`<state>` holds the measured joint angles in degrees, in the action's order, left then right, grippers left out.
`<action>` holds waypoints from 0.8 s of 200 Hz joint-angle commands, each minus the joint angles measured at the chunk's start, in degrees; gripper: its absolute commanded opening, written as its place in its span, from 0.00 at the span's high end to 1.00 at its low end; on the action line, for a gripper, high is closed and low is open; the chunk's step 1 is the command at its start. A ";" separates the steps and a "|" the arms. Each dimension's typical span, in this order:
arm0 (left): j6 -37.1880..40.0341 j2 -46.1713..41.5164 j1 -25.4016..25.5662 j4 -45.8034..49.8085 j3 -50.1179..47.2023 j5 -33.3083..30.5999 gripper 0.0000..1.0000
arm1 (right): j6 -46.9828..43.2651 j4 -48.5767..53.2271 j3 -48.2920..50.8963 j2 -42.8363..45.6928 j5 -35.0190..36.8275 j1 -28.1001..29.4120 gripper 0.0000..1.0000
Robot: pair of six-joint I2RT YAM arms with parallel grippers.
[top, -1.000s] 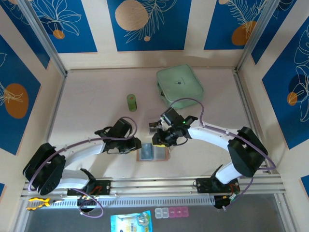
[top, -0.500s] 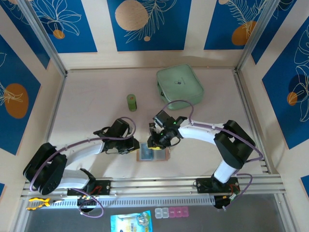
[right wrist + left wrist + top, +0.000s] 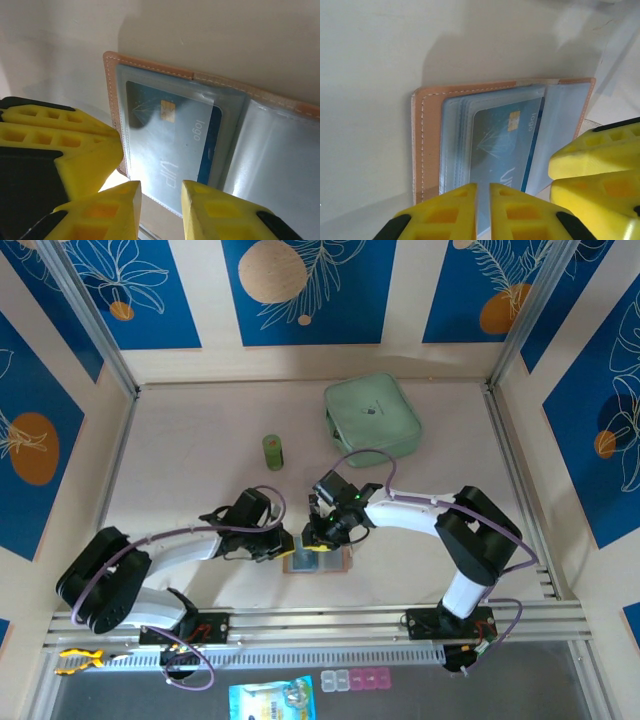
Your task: Take the credit cards out of the card holder
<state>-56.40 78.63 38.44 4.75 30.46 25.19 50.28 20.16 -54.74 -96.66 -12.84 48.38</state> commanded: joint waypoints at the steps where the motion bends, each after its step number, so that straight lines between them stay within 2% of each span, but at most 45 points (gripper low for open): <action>1: -1.07 1.47 0.49 -2.42 -0.04 2.03 0.88 | 0.69 0.26 0.39 -0.63 0.03 0.40 0.71; 160: 0.33 2.68 0.85 0.44 -0.67 0.21 0.90 | -0.12 1.37 -0.37 -3.68 1.33 1.39 0.74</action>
<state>-56.90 80.84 38.83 3.86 30.46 25.69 50.22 20.53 -54.65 -99.31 -11.79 49.19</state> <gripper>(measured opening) 0.099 0.262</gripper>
